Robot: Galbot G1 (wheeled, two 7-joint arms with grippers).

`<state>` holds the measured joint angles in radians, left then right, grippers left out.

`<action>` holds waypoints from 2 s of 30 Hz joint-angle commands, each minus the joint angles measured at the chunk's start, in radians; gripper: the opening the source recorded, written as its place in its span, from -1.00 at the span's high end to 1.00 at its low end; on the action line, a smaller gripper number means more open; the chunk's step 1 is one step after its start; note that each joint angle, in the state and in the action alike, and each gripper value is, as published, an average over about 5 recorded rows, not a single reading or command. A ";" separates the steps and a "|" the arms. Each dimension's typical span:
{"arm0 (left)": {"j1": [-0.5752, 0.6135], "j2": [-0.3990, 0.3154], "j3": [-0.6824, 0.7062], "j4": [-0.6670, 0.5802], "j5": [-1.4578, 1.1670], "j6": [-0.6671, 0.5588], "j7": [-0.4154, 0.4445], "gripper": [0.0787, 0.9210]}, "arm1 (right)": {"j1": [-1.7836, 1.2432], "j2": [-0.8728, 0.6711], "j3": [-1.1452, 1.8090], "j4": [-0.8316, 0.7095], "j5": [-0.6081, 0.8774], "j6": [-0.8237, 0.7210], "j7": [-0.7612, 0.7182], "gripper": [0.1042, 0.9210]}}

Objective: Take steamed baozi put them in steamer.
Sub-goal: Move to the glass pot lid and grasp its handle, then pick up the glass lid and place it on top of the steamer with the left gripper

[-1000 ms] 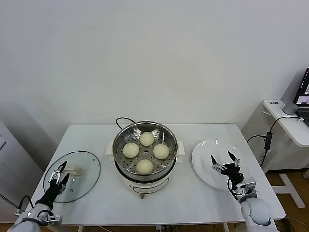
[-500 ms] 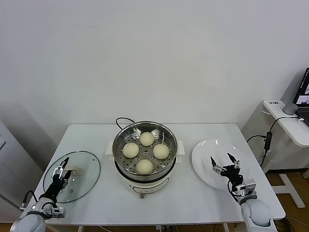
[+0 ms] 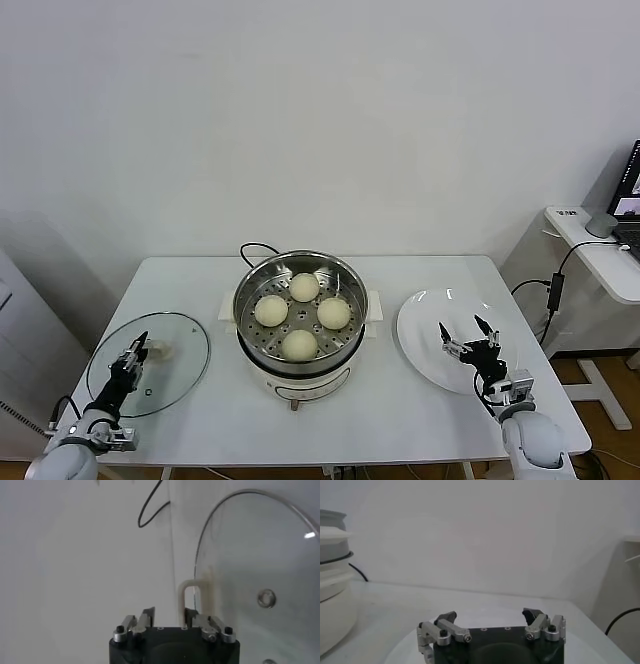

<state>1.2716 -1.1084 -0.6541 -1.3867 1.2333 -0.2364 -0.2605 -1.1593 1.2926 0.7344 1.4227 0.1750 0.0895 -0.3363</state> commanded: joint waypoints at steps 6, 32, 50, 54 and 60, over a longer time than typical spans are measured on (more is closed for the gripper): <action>0.039 0.041 -0.030 -0.157 -0.101 -0.006 -0.044 0.87 | -0.009 -0.007 0.010 0.011 0.004 -0.001 -0.002 -0.76; 0.029 0.207 0.107 -0.578 -0.289 0.384 0.284 0.94 | -0.018 -0.004 0.016 0.035 0.008 -0.007 -0.004 -0.76; -0.140 0.132 0.486 -0.695 -0.107 0.696 0.402 0.94 | -0.020 -0.007 0.016 0.035 0.004 -0.008 -0.004 -0.76; -0.167 0.108 0.557 -0.714 -0.065 0.784 0.435 0.94 | -0.020 -0.009 0.015 0.035 0.003 -0.008 -0.003 -0.76; -0.229 0.065 0.641 -0.696 -0.023 0.817 0.452 0.94 | -0.019 -0.007 0.016 0.026 0.003 -0.007 -0.004 -0.76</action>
<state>1.1337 -0.9904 -0.2005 -2.0551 1.1184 0.4265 0.1290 -1.1793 1.2856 0.7493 1.4538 0.1778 0.0817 -0.3401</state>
